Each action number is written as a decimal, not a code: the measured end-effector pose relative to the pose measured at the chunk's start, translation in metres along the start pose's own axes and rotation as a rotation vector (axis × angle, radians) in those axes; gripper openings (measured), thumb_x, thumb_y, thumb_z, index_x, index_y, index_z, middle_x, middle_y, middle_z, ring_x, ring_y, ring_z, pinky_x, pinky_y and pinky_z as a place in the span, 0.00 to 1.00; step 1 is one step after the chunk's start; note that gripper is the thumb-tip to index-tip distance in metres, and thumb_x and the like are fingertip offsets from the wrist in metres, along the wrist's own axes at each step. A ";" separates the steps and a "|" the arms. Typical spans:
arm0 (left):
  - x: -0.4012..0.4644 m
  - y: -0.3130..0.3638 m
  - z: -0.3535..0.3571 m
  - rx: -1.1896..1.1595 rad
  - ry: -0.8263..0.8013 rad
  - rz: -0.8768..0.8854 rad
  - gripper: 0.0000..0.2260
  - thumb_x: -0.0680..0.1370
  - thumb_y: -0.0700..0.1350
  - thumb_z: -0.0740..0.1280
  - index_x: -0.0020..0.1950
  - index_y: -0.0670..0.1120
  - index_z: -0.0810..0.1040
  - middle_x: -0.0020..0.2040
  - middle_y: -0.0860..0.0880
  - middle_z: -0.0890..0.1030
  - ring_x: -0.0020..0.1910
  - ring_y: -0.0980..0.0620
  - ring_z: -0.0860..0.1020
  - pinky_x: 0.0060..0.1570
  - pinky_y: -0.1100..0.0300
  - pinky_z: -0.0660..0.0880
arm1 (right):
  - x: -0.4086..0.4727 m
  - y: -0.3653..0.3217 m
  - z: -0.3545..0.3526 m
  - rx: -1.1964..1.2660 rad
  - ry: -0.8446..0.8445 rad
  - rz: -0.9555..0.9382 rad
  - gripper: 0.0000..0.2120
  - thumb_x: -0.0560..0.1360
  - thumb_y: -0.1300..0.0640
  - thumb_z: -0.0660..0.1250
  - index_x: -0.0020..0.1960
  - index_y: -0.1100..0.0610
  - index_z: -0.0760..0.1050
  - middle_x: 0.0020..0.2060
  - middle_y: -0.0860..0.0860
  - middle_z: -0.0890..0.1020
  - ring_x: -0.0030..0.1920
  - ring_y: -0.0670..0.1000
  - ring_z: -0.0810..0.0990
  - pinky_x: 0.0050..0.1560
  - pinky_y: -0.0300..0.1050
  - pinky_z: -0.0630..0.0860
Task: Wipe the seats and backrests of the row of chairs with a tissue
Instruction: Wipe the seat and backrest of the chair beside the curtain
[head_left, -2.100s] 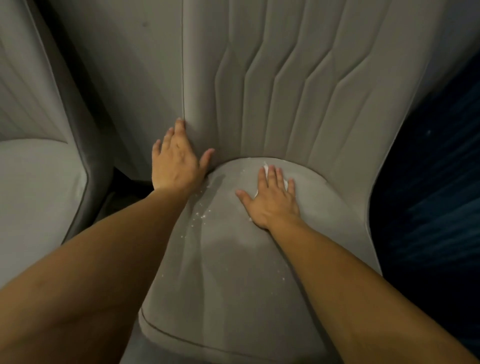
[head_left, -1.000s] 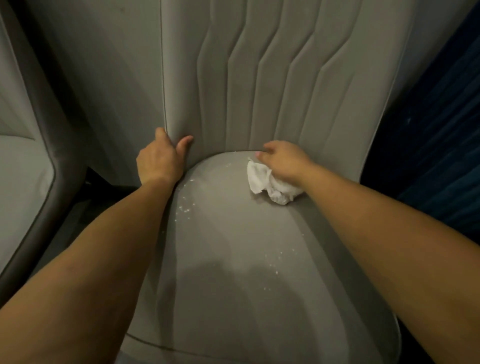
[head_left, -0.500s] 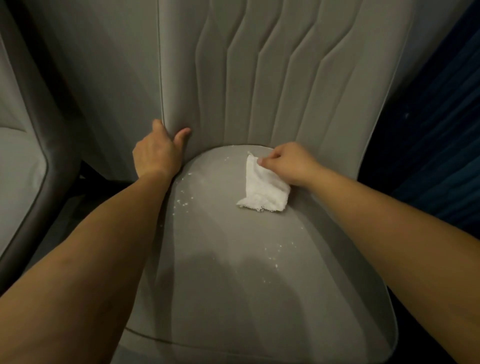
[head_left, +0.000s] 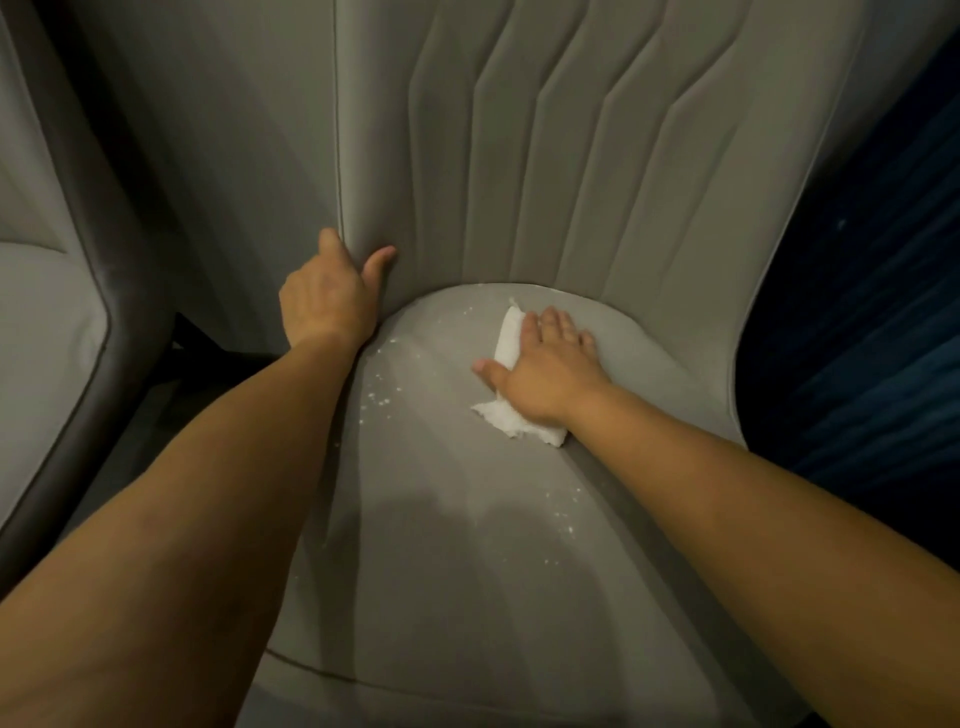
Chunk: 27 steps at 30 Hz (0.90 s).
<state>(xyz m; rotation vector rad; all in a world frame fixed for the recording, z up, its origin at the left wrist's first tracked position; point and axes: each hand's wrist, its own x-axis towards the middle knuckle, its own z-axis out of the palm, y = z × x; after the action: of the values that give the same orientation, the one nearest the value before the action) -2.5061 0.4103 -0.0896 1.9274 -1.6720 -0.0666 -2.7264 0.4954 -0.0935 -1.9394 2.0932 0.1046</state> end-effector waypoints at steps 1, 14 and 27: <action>0.000 0.000 0.000 -0.003 0.000 0.001 0.26 0.78 0.67 0.56 0.52 0.44 0.67 0.51 0.34 0.80 0.50 0.31 0.77 0.45 0.44 0.70 | -0.006 -0.001 0.002 0.001 -0.015 -0.018 0.48 0.76 0.26 0.49 0.82 0.58 0.41 0.82 0.56 0.44 0.81 0.54 0.40 0.78 0.58 0.40; 0.002 -0.002 -0.002 -0.017 -0.024 0.025 0.24 0.78 0.66 0.57 0.50 0.44 0.65 0.50 0.34 0.80 0.49 0.31 0.77 0.45 0.44 0.71 | -0.004 0.015 0.003 -0.009 0.138 -0.064 0.27 0.85 0.43 0.47 0.81 0.50 0.56 0.81 0.54 0.54 0.80 0.54 0.50 0.78 0.55 0.46; 0.002 -0.002 -0.001 -0.026 -0.021 0.031 0.24 0.78 0.66 0.57 0.51 0.43 0.66 0.50 0.34 0.80 0.50 0.31 0.77 0.45 0.44 0.70 | 0.014 -0.002 -0.027 -0.224 0.183 0.007 0.26 0.77 0.39 0.64 0.68 0.55 0.72 0.57 0.58 0.77 0.60 0.61 0.74 0.57 0.51 0.72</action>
<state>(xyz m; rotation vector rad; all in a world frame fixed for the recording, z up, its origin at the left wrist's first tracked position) -2.5034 0.4094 -0.0887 1.8866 -1.7060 -0.0960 -2.7299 0.4755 -0.0708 -2.1428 2.2910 0.1756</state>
